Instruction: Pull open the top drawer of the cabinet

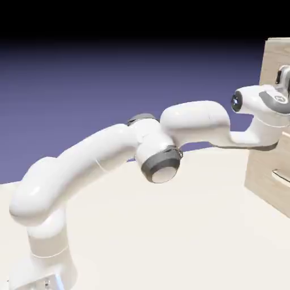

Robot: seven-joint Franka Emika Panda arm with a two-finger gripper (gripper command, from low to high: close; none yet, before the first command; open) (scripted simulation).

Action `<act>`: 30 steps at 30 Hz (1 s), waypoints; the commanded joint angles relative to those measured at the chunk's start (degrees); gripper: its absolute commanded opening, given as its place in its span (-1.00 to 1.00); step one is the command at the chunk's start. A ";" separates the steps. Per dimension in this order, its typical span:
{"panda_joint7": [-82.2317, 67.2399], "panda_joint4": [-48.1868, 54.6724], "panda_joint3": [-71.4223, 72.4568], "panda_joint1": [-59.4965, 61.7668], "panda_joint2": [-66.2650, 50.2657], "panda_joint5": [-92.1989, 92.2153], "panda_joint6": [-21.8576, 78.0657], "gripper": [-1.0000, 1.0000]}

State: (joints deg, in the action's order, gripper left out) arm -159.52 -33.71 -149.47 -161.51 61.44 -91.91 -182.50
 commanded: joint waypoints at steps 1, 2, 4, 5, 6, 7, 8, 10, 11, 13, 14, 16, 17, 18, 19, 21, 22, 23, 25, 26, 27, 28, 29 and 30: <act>-2.50 0.67 -0.04 -0.18 0.65 2.30 -0.13 0.00; -4.57 1.22 -0.07 -0.34 1.18 4.21 -0.24 0.00; -4.57 1.22 -0.07 -0.34 1.19 4.21 -0.24 -1.00; -3.83 0.64 2.00 0.51 1.26 1.78 0.31 -1.00; -3.14 0.06 4.08 1.35 1.35 -0.61 0.87 -1.00; -2.50 -0.52 6.16 2.18 1.47 -2.97 1.43 -1.00; -1.89 -1.11 8.23 3.00 1.61 -5.30 2.00 -1.00; -0.80 -2.27 12.38 4.61 1.94 -9.87 3.15 -1.00; -0.31 -2.85 14.46 5.39 2.13 -12.10 3.73 -1.00; 0.55 -4.01 18.61 6.94 2.58 -16.49 4.90 -1.00; 0.91 -4.59 20.69 7.70 2.84 -18.63 5.50 -1.00; 1.49 -5.75 24.84 9.19 3.42 -22.80 6.70 -1.00; 1.70 -6.33 26.92 9.91 3.75 -24.82 7.30 -1.00; 1.85 -6.91 28.99 10.61 4.10 -26.80 7.92 -1.00; 1.94 -7.49 31.07 11.31 4.49 -28.73 8.54 -1.00; 1.90 -8.64 35.22 12.64 5.38 -32.42 9.80 -1.00; 1.76 -9.22 37.30 13.27 5.88 -34.16 10.45 -1.00; 1.51 -9.79 39.37 13.88 6.43 -35.83 11.10 -1.00; 0.65 -10.95 43.53 15.01 7.72 -38.88 12.45 -1.00; 0.02 -11.53 45.60 15.53 8.46 -40.25 13.15 -1.00; -0.73 -12.16 47.68 16.03 9.27 -41.53 13.87 -1.00; -1.57 -12.84 49.76 16.54 10.14 -42.73 14.63 -1.00; -2.48 -13.61 51.83 17.07 11.07 -43.88 15.43 -1.00; -3.43 -14.51 53.91 17.64 12.06 -44.98 16.28 -1.00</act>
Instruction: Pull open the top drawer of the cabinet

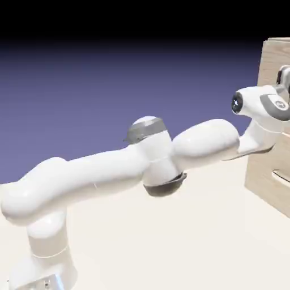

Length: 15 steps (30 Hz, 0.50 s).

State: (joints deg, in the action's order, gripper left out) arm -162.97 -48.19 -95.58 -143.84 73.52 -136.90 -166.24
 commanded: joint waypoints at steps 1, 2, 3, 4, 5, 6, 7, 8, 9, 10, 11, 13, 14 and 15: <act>-0.92 -1.11 2.10 0.62 1.01 -1.10 0.95 -1.00; -1.80 -2.44 4.17 1.38 2.09 -2.24 1.97 -1.00; -2.54 -4.11 6.25 2.32 3.18 -3.49 3.11 -1.00; -3.00 -6.14 8.24 3.45 4.24 -4.85 4.35 -1.00; -3.13 -8.22 9.86 4.60 5.09 -6.14 5.50 -1.00; -3.09 -10.30 11.25 5.75 5.83 -7.35 6.59 -1.00; -3.02 -12.37 12.52 6.90 6.54 -8.46 7.66 -1.00; -3.01 -14.45 13.68 8.03 7.25 -9.45 8.72 -1.00; -3.02 -16.52 14.76 9.14 7.97 -10.32 9.77 -1.00; -3.03 -18.60 15.76 10.26 8.67 -11.12 10.80 -1.00; -3.03 -20.68 16.67 11.37 9.36 -11.84 11.82 -1.00; -3.03 -24.83 18.29 13.58 10.70 -13.10 13.82 -1.00; -3.02 -26.90 19.01 14.69 11.34 -13.64 14.81 -1.00; -3.02 -28.98 19.69 15.79 11.99 -14.13 15.79 -1.00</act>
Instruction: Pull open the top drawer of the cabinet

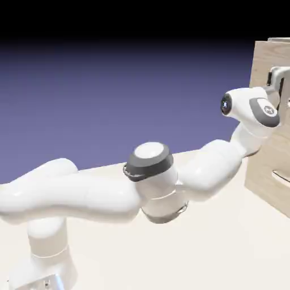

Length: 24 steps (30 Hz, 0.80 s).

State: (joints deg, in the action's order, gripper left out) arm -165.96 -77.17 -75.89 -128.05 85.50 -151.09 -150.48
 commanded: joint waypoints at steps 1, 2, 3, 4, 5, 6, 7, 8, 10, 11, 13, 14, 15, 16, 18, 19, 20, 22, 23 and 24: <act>-0.09 -2.08 0.64 1.10 0.67 -0.40 1.01 -1.00; 0.10 -4.16 1.07 2.27 1.10 -0.75 1.89 -1.00; 0.68 -6.23 1.19 3.57 1.18 -1.00 2.64 -1.00; 1.26 -8.31 1.30 4.89 1.24 -1.20 3.37 -1.00; 1.78 -10.39 1.46 6.19 1.36 -1.40 4.12 -1.00; 2.32 -12.46 1.63 7.51 1.47 -1.58 4.85 -1.00; 2.78 -14.54 1.78 8.84 1.55 -1.69 5.58 -1.00; 3.23 -16.61 1.94 10.18 1.64 -1.77 6.30 -1.00; 4.11 -20.77 2.31 12.88 1.84 -1.90 7.73 -1.00; 4.53 -22.84 2.51 14.24 1.94 -1.92 8.42 -1.00; 5.32 -26.99 2.94 17.01 2.16 -1.89 9.79 -1.00; 5.69 -29.07 3.18 18.42 2.27 -1.83 10.46 -1.00; 6.04 -31.15 3.43 19.84 2.38 -1.74 11.11 -1.00; 6.38 -33.22 3.70 21.28 2.51 -1.62 11.75 -1.00; 7.02 -37.37 4.27 24.20 2.77 -1.31 12.99 -1.00; 7.31 -39.45 4.59 25.68 2.91 -1.10 13.59 -1.00; 7.59 -41.53 4.92 27.19 3.07 -0.86 14.17 -1.00; 8.09 -45.68 5.65 30.27 3.41 -0.29 15.27 -1.00; 8.32 -47.75 6.05 31.84 3.61 0.05 15.79 -1.00; 8.53 -49.83 6.47 33.44 3.82 0.43 16.28 -1.00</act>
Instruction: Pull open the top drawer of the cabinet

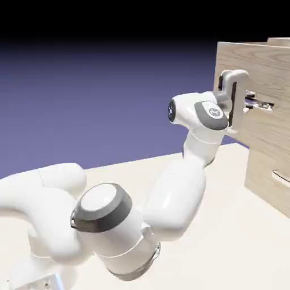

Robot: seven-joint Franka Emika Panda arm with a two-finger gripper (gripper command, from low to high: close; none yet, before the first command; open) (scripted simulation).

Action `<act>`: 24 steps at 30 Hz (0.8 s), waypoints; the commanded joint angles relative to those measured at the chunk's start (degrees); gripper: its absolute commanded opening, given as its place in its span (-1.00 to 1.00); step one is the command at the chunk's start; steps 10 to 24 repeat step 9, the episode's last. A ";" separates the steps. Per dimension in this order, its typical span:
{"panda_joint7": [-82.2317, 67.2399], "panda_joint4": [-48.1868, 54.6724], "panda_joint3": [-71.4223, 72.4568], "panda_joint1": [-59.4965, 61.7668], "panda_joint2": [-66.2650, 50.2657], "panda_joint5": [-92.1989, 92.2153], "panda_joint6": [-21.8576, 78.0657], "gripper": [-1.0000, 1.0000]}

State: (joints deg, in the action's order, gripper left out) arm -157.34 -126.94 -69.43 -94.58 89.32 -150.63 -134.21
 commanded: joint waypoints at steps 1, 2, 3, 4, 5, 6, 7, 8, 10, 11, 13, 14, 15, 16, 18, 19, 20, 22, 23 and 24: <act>0.08 -2.13 0.47 1.60 0.23 0.40 0.48 -1.00; 0.14 -2.82 0.62 2.14 0.31 0.55 0.63 -1.00; 0.14 -2.82 0.62 2.14 0.31 0.55 0.63 1.00; 0.14 -2.82 0.62 2.14 0.31 0.55 0.63 1.00; 0.27 -4.89 1.15 3.87 0.60 1.11 1.00 1.00; 0.40 -6.97 1.68 5.61 0.88 1.68 1.37 1.00; 0.54 -9.05 2.21 7.34 1.16 2.25 1.74 1.00; 0.67 -11.13 2.74 9.08 1.45 2.82 2.10 1.00; 0.70 -11.68 2.88 9.54 1.52 2.97 2.20 1.00; 0.70 -11.68 2.88 9.54 1.52 2.97 2.20 1.00; 0.70 -11.68 2.88 9.54 1.52 2.97 2.20 1.00; 0.70 -11.68 2.88 9.54 1.52 2.97 2.20 1.00; 0.70 -11.68 2.88 9.54 1.52 2.97 2.20 1.00; 0.70 -11.68 2.88 9.54 1.52 2.97 2.20 1.00; 0.70 -11.68 2.88 9.54 1.52 2.97 2.20 1.00; 0.70 -11.68 2.88 9.54 1.52 2.97 2.20 1.00; 0.70 -11.68 2.88 9.54 1.52 2.97 2.20 1.00; 0.70 -11.68 2.88 9.54 1.52 2.97 2.20 1.00; 0.70 -11.68 2.88 9.54 1.52 2.97 2.20 1.00; 0.70 -11.68 2.88 9.54 1.52 2.97 2.20 1.00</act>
